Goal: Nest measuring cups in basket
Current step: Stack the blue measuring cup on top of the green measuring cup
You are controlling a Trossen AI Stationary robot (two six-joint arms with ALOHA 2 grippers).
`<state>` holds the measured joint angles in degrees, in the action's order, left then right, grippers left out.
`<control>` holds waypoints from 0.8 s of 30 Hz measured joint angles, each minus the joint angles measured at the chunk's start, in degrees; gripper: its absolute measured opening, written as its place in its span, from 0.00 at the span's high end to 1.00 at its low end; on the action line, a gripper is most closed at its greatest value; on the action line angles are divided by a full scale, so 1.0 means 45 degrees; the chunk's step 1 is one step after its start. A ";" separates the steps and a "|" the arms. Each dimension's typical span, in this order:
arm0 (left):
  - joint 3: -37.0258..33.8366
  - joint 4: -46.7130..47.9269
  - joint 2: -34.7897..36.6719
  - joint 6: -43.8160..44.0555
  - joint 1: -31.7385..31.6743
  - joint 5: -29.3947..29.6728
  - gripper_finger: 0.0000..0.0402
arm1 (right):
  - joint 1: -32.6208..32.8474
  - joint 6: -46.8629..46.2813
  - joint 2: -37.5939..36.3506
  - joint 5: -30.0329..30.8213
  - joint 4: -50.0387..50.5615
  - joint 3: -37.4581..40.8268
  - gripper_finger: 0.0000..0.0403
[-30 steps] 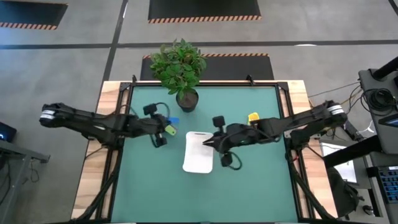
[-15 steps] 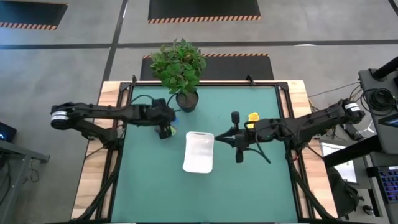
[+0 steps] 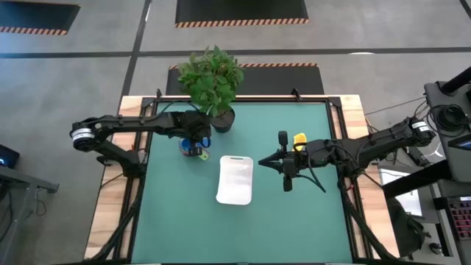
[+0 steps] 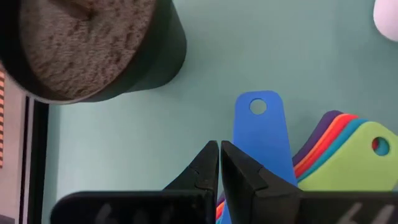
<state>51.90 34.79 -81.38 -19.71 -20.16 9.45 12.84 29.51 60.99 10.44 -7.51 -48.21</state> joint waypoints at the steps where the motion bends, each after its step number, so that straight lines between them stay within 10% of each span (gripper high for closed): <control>1: 0.0004 -0.0015 -0.0081 -0.0077 -0.0010 -0.0004 1.00 | 0.0000 0.0002 0.0000 0.0008 0.0019 0.0000 0.98; 24: 0.0004 0.0301 -0.0306 -0.0752 -0.0034 0.0068 1.00 | -0.0029 0.0119 0.0005 0.0024 0.0181 0.0000 0.98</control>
<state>51.92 36.14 -82.76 -23.09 -20.32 9.75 12.71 30.04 61.01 10.55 -6.70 -48.21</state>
